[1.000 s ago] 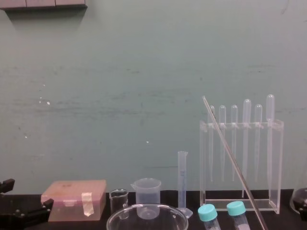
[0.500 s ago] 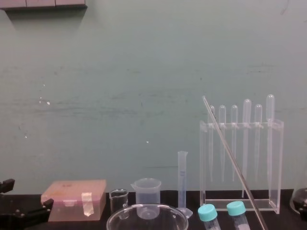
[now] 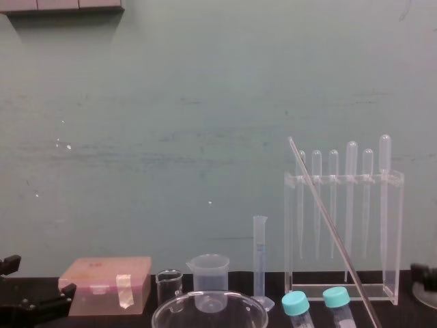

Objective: Hold the thermometer with one hand and immerse one end into the beaker, then reinsert it into the test tube rack.

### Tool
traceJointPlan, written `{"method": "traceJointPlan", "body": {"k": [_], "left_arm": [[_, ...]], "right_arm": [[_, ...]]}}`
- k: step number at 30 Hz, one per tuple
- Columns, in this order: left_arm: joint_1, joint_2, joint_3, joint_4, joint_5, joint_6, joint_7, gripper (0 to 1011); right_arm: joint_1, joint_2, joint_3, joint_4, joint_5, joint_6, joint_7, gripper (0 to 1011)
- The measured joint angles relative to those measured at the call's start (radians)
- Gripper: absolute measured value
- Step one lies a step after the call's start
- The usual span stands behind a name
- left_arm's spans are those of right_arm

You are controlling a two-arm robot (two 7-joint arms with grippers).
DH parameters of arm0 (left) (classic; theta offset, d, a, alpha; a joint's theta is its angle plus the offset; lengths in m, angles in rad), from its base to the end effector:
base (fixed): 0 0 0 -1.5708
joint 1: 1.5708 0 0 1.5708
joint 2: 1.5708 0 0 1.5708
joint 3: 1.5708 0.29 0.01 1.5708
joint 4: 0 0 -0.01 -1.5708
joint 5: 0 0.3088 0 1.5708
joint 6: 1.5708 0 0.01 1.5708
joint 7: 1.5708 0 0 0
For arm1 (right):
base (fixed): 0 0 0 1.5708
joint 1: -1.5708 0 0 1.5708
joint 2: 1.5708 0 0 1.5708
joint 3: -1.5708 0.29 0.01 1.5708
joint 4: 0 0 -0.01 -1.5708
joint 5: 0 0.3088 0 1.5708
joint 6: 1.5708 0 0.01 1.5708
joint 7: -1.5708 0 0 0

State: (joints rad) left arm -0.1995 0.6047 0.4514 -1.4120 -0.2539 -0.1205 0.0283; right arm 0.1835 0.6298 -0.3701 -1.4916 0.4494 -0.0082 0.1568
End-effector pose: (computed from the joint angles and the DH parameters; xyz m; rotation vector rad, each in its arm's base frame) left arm 0.3581 0.0827 -0.3023 0.3045 -0.2850 1.2480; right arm 0.3604 -0.0959 -0.2712 -0.2195 -0.0936 -1.1488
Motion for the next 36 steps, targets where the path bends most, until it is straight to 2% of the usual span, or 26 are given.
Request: {"method": "traceJointPlan", "body": {"k": [4,7,11,13,18,27,36], "left_arm": [[0.000,0.000,0.000,0.000,0.000,0.000,0.000,1008],[0.000,0.000,0.000,0.000,0.000,0.000,0.000,1008],[0.000,0.000,0.000,0.000,0.000,0.000,0.000,1008],[0.000,0.000,0.000,0.000,0.000,0.000,0.000,1008],[0.000,0.000,0.000,0.000,0.000,0.000,0.000,1008],[0.000,0.000,0.000,0.000,0.000,0.000,0.000,1008],[0.000,0.000,0.000,0.000,0.000,0.000,0.000,1008]], "right_arm": [[-0.020,0.028,0.066,-0.083,0.159,0.116,0.124,1003],[-0.024,0.045,0.090,-0.128,0.220,0.173,0.188,1003],[-0.009,0.061,0.091,-0.168,0.262,0.221,0.254,1003],[0.005,0.064,0.083,-0.176,0.269,0.229,0.273,1003],[0.086,0.053,0.028,-0.164,0.256,0.251,0.303,1003],[0.249,-0.017,-0.065,-0.065,0.221,0.316,0.312,1003],[0.335,-0.043,-0.131,-0.025,0.210,0.351,0.348,1003]]}}
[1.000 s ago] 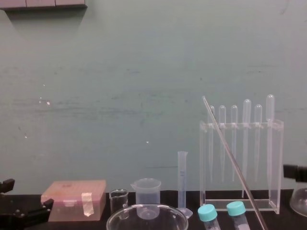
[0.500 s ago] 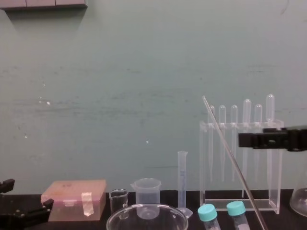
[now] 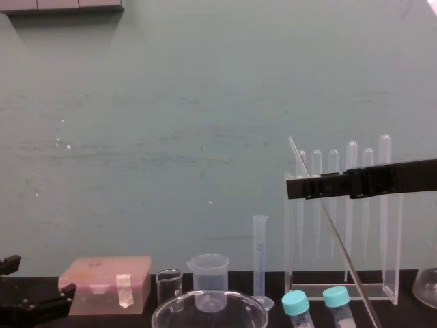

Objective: Hold the thermometer with one hand and immerse one end into the beaker, then reinsert it into the test tube rack.

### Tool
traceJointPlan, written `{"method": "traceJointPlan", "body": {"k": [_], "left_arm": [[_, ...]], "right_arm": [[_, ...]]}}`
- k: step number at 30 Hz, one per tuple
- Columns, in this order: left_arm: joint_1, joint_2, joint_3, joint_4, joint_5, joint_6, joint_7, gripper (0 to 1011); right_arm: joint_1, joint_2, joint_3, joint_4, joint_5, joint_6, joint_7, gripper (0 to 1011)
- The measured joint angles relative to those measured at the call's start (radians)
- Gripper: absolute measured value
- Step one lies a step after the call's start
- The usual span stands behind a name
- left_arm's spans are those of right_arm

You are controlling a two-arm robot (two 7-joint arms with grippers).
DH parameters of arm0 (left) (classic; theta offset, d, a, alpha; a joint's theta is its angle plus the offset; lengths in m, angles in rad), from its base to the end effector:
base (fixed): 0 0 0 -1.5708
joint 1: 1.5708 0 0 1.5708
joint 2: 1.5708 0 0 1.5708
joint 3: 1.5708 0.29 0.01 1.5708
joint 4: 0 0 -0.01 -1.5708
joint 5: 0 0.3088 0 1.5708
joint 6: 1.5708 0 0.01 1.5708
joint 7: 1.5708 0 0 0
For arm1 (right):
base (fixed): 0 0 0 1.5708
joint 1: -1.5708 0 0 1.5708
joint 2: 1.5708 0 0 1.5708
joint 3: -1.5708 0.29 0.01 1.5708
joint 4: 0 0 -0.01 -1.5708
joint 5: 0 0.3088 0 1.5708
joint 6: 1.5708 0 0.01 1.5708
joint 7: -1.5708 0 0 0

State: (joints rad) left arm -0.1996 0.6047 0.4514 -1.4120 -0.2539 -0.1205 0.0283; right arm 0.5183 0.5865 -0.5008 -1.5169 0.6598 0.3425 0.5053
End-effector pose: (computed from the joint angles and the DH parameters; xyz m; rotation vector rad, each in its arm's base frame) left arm 0.3581 0.0827 -0.3022 0.3045 -0.2851 1.2480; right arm 0.4239 -0.0447 -0.1661 -0.1737 0.0878 -0.6977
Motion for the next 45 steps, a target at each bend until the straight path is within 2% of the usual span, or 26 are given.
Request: {"method": "traceJointPlan", "body": {"k": [11,22,33,34,35,37,38,40,41,42,44,45], "left_arm": [[0.000,0.000,0.000,0.000,0.000,0.000,0.000,1008],[0.000,0.000,0.000,0.000,0.000,0.000,0.000,1008],[0.000,0.000,0.000,0.000,0.000,0.000,0.000,1008],[0.000,0.000,0.000,0.000,0.000,0.000,0.000,1008],[0.000,0.000,0.000,0.000,0.000,0.000,0.000,1008],[0.000,0.000,0.000,0.000,0.000,0.000,0.000,1008],[0.000,0.000,0.000,0.000,0.000,0.000,0.000,1008],[0.000,0.000,0.000,0.000,0.000,0.000,0.000,1008],[0.000,0.000,0.000,0.000,0.000,0.000,0.000,1008],[0.000,0.000,0.000,0.000,0.000,0.000,0.000,1008],[0.000,0.000,0.000,0.000,0.000,0.000,0.000,1008],[0.000,0.000,0.000,0.000,0.000,0.000,0.000,1008]], "right_arm": [[0.023,-0.001,-0.032,-0.001,-0.007,0.017,-0.004,1003],[0.023,-0.001,-0.031,-0.002,-0.007,0.018,-0.005,980],[0.022,-0.001,-0.030,-0.001,-0.006,0.018,-0.005,692],[0.022,-0.001,-0.029,-0.001,-0.006,0.018,-0.005,630],[0.022,-0.001,-0.029,-0.001,-0.006,0.018,-0.005,630],[0.022,-0.001,-0.029,-0.001,-0.006,0.017,-0.005,570],[0.022,-0.001,-0.029,-0.001,-0.005,0.017,-0.005,508],[0.022,-0.001,-0.029,-0.002,-0.005,0.017,-0.005,476],[0.022,-0.001,-0.029,-0.001,-0.005,0.017,-0.005,406],[0.022,-0.001,-0.029,-0.001,-0.005,0.017,-0.005,406],[0.022,-0.001,-0.029,-0.001,-0.005,0.017,-0.005,345],[0.022,-0.001,-0.028,-0.001,-0.005,0.017,-0.005,282]]}}
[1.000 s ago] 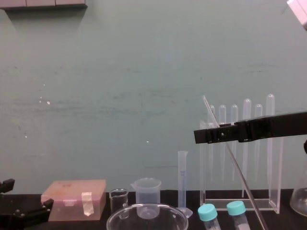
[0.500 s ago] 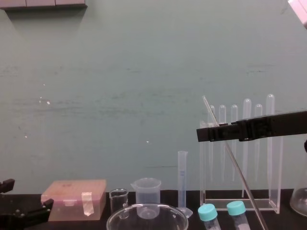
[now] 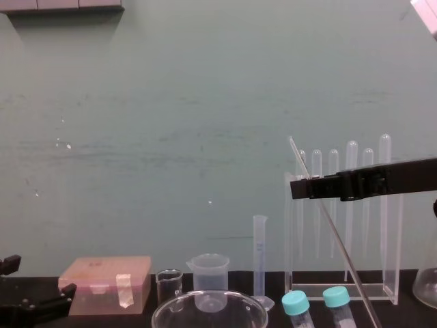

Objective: Hold the thermometer with one hand and immerse one end into the beaker, then reinsert it into the test tube rack.

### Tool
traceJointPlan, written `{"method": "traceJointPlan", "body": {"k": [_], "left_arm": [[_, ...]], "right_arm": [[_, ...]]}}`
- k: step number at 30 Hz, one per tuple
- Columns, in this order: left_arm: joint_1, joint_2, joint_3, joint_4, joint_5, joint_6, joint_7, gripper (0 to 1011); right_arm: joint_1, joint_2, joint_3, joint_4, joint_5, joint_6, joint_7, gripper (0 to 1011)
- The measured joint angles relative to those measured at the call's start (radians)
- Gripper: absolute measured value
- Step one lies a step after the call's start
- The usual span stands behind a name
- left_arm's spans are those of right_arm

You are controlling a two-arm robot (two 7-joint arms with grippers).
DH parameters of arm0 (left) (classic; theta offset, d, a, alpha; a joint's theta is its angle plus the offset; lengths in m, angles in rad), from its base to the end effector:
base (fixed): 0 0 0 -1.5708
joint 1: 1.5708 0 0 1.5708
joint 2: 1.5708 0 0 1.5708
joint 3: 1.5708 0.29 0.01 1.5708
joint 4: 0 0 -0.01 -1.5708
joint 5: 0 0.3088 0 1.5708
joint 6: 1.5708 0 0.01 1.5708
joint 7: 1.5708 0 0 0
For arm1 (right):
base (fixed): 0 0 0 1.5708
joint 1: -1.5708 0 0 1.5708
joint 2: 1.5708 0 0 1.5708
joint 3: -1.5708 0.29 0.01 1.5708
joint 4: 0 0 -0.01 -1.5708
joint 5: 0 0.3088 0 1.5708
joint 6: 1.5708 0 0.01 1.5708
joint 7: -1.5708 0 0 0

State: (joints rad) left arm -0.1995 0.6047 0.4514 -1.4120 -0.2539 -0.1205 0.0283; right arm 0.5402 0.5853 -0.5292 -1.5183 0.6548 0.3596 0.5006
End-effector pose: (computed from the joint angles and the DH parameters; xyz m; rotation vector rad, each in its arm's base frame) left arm 0.3581 0.0827 -0.3023 0.3045 -0.2850 1.2480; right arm 0.4256 -0.0373 -0.1628 -0.1976 0.0844 -0.6833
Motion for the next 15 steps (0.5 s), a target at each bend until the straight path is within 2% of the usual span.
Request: {"method": "traceJointPlan", "body": {"k": [8,15], "left_arm": [[0.000,0.000,0.000,0.000,0.000,0.000,0.000,1008],[0.000,0.000,0.000,0.000,0.000,0.000,0.000,1008]], "right_arm": [[0.000,0.000,0.000,0.000,0.000,0.000,0.000,66],[-0.007,0.001,0.002,-0.005,0.003,-0.005,-0.003,56]]}}
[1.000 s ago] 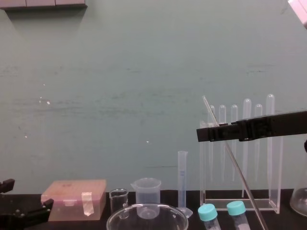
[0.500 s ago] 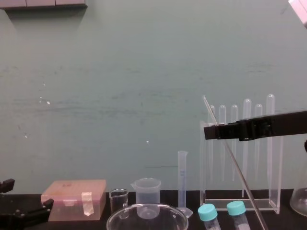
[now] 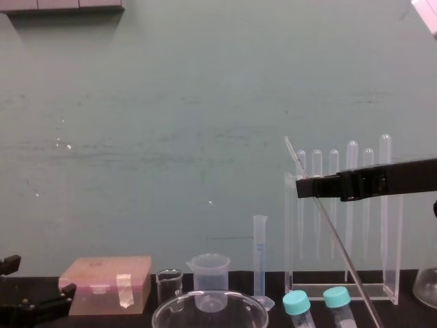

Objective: Hold the thermometer with one hand and immerse one end into the beaker, then reinsert it into the test tube rack.

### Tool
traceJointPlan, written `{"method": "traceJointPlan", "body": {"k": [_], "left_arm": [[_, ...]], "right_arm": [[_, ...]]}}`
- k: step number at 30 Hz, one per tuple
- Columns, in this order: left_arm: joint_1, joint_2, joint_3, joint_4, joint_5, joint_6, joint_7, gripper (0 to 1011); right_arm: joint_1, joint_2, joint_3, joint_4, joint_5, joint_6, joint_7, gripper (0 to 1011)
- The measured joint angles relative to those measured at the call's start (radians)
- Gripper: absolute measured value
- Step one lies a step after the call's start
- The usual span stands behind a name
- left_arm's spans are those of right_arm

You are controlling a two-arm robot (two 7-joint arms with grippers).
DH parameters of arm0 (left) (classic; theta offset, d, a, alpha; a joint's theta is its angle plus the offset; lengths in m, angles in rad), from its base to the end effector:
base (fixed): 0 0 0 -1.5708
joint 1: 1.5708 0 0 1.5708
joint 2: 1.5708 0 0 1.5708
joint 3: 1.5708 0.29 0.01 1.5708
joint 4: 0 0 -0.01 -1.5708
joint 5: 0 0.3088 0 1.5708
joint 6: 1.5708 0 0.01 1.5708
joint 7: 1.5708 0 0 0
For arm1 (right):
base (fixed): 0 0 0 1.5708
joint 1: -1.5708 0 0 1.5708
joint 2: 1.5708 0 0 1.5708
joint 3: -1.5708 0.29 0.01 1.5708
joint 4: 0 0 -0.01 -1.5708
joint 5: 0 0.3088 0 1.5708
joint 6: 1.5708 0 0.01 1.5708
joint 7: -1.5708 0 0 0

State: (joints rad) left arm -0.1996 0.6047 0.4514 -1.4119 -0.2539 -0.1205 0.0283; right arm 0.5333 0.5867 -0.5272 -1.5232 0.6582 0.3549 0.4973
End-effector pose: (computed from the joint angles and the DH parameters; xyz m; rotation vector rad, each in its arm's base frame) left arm 0.3581 0.0827 -0.3023 0.3045 -0.2851 1.2480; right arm 0.4240 -0.0374 -0.1641 -0.1924 0.0851 -0.6842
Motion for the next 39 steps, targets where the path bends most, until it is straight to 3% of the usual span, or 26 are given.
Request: {"method": "traceJointPlan", "body": {"k": [7,13,16,17,19,25,29,32,39], "left_arm": [[0.000,0.000,0.000,0.000,0.000,0.000,0.000,1008],[0.000,0.000,0.000,0.000,0.000,0.000,0.000,1008],[0.000,0.000,0.000,0.000,0.000,0.000,0.000,1008],[0.000,0.000,0.000,0.000,0.000,0.000,0.000,1008],[0.000,0.000,0.000,0.000,0.000,0.000,0.000,1008],[0.000,0.000,0.000,0.000,0.000,0.000,0.000,1008],[0.000,0.000,0.000,0.000,0.000,0.000,0.000,1008],[0.000,0.000,0.000,0.000,0.000,0.000,0.000,1008],[0.000,0.000,0.000,0.000,0.000,0.000,0.000,1008]], "right_arm": [[-0.039,0.009,0.034,-0.037,0.025,-0.065,-0.007,56],[-0.103,0.029,0.093,-0.094,0.056,-0.168,-0.008,56],[-0.161,0.042,0.139,-0.126,0.073,-0.257,-0.003,56],[-0.161,0.042,0.139,-0.126,0.073,-0.257,-0.003,56],[-0.210,0.046,0.176,-0.144,0.095,-0.333,0.017,56],[-0.258,0.050,0.231,-0.171,0.139,-0.391,0.051,56],[-0.240,0.053,0.259,-0.182,0.191,-0.387,0.082,56],[-0.194,0.056,0.273,-0.186,0.224,-0.373,0.102,56],[-0.037,0.052,0.257,-0.163,0.251,-0.346,0.137,56]]}}
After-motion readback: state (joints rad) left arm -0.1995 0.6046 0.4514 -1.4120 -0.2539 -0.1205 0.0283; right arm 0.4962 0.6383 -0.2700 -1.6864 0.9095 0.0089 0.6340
